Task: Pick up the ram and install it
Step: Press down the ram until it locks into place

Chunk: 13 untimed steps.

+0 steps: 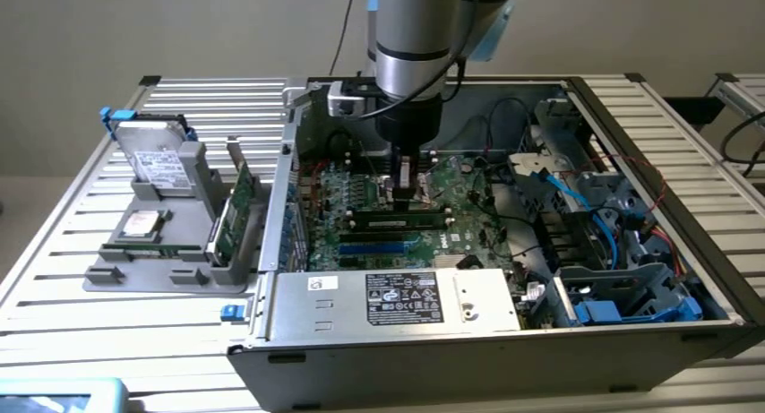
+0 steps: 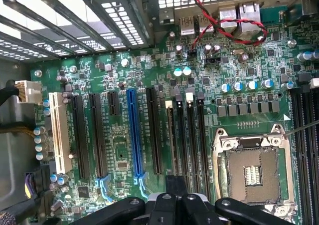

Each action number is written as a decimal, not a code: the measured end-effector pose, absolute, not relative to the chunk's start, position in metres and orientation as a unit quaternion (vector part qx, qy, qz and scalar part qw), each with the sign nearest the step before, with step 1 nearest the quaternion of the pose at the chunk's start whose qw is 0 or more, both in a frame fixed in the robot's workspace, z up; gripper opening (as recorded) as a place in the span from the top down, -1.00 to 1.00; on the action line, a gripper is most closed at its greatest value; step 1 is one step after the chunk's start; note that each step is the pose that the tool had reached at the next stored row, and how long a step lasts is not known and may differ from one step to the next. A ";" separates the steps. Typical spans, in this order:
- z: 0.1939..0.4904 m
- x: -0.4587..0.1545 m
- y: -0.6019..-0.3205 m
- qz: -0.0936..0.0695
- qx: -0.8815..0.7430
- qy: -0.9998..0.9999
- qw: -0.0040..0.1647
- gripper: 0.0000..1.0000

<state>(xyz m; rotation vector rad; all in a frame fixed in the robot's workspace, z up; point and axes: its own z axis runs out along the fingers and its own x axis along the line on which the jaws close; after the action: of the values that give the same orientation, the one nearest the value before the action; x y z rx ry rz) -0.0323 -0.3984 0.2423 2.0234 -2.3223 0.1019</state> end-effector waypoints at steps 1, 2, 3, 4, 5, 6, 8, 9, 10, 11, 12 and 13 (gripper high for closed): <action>0.242 -0.032 -0.398 0.033 0.651 -0.757 0.030 0.79; 0.242 -0.032 -0.398 0.032 0.646 -0.762 0.031 0.79; 0.242 -0.032 -0.398 0.032 0.641 -0.766 0.031 0.79; 0.242 -0.032 -0.398 0.032 0.636 -0.771 0.031 0.79; 0.242 -0.032 -0.398 0.032 0.631 -0.775 0.031 0.79; 0.242 -0.032 -0.398 0.031 0.625 -0.779 0.032 0.79; 0.242 -0.032 -0.398 0.031 0.616 -0.787 0.032 0.79; 0.242 -0.032 -0.398 0.031 0.611 -0.791 0.032 0.79; 0.242 -0.032 -0.398 0.031 0.606 -0.794 0.033 0.79; 0.242 -0.032 -0.398 0.030 0.601 -0.798 0.033 0.79; 0.242 -0.032 -0.398 0.030 0.596 -0.801 0.033 0.79; 0.242 -0.032 -0.398 0.030 0.591 -0.805 0.033 0.79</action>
<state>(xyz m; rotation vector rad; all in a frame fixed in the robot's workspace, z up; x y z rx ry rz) -0.0323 -0.3984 0.2423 1.8197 -2.4771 0.0926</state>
